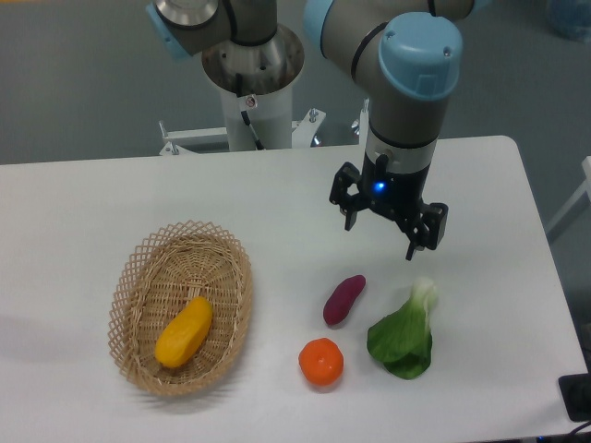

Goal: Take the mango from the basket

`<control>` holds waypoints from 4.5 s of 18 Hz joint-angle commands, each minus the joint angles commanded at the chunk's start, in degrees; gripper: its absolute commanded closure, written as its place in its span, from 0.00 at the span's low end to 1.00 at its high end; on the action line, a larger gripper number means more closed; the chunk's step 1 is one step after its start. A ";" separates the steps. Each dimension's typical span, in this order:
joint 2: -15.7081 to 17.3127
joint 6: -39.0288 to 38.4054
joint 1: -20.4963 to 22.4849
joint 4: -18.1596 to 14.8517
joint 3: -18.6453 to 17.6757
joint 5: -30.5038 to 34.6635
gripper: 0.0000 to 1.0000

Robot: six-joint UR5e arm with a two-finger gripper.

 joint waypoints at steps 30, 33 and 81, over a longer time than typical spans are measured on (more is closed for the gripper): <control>3.07 -21.01 -4.74 9.48 -8.68 -9.85 0.00; 2.90 -22.58 -8.60 14.31 -12.74 -9.84 0.00; -15.47 -35.51 -27.60 30.15 -14.33 -0.53 0.14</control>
